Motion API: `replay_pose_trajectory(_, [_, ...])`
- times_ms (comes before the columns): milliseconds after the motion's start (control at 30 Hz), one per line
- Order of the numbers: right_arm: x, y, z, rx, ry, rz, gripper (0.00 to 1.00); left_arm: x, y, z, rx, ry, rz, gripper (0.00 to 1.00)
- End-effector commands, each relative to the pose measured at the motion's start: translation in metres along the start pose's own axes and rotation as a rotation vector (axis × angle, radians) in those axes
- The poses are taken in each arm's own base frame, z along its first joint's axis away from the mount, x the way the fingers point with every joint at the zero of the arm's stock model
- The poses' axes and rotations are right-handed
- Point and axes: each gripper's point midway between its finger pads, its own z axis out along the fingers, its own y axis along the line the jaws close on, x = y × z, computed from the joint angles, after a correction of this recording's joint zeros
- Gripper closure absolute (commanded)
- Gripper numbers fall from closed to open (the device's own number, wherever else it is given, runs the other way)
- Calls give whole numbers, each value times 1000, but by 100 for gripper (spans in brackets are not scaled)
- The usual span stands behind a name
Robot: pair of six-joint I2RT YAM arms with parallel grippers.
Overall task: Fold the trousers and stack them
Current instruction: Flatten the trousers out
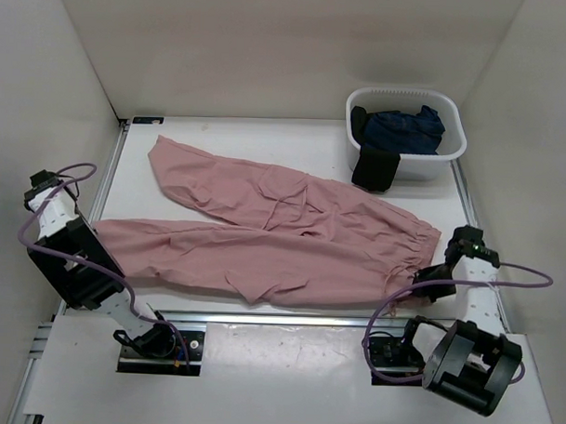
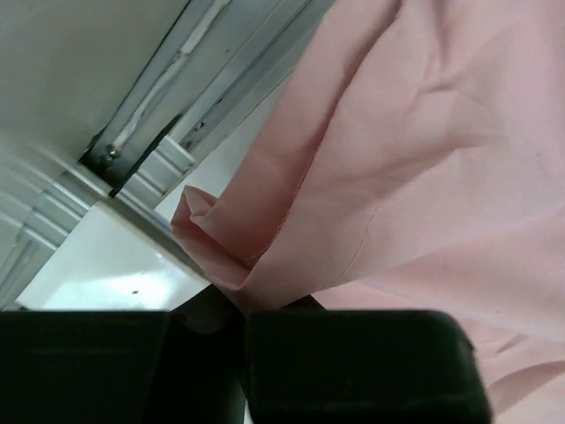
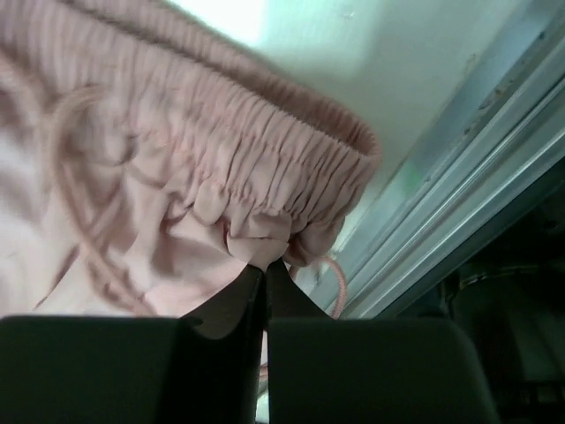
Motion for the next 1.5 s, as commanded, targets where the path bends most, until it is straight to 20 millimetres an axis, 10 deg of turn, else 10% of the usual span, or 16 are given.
replay_pose_trajectory(0, [-15, 22, -38, -39, -23, -13, 100, -4, 27, -17, -123, -43, -19, 86])
replay_pose_trajectory(133, [-13, -5, -71, -7, -126, 29, 100, 29, 54, -4, -227, -3, -65, 86])
replay_pose_trajectory(333, [9, -29, -33, 26, -96, 182, 100, 44, 54, 14, -217, 46, -72, 79])
replay_pose_trajectory(400, [8, -33, -33, 44, -106, 182, 82, 45, 53, 16, -217, 54, -69, 61])
replay_pose_trajectory(467, [1, -30, -39, 35, -140, 183, 25, 44, 58, 17, -229, 49, -82, 34])
replay_pose_trajectory(600, [-31, -11, -71, -23, -272, 144, 12, 16, 55, -3, -194, -19, -91, 14])
replay_pose_trajectory(767, [-71, 33, -116, -114, -420, 37, 12, -50, -9, -78, -16, -203, 49, 1])
replay_pose_trajectory(933, [-100, 89, -121, -183, -424, -60, 12, -92, -94, -105, 183, -228, 208, 0])
replay_pose_trajectory(1200, [-103, 153, -54, -157, -197, -62, 10, -141, -240, -53, 327, -160, 417, 0])
replay_pose_trajectory(1467, [-116, 185, 1, -87, -148, -14, 10, -139, -277, 4, 201, -219, 482, 0])
